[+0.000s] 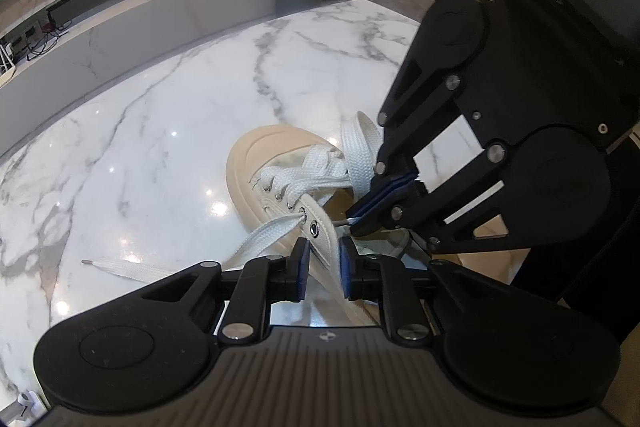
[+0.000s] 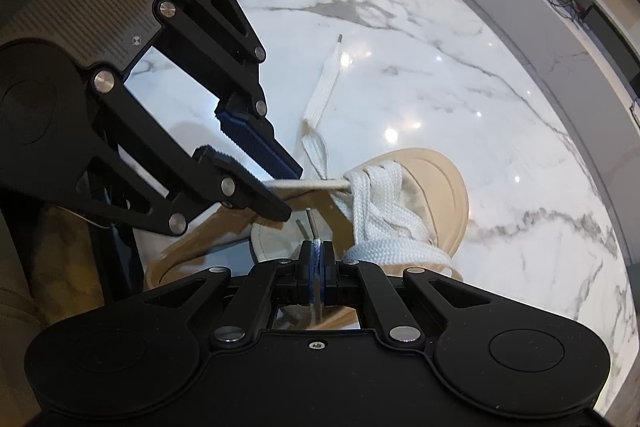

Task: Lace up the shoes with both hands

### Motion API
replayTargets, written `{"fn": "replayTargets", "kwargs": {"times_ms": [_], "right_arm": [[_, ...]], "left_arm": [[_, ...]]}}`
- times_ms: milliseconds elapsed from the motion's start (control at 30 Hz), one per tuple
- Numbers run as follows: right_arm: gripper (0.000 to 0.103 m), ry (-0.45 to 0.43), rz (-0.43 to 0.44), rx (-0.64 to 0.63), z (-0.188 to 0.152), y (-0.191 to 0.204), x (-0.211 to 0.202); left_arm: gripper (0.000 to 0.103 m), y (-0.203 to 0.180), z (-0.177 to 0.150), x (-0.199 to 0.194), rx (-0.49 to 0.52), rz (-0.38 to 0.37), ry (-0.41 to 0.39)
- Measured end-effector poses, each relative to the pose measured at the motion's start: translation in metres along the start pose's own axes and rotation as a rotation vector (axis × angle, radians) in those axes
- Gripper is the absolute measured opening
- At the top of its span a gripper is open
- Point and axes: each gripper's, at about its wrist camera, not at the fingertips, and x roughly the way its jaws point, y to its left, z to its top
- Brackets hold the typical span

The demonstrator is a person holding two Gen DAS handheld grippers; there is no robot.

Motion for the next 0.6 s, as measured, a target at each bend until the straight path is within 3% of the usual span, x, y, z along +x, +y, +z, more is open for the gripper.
{"fn": "replayTargets", "kwargs": {"times_ms": [600], "right_arm": [[0.001, -0.04, -0.007, -0.023, 0.01, 0.007, -0.013]], "left_arm": [[0.015, -0.004, 0.002, -0.004, 0.033, -0.013, -0.009]]}}
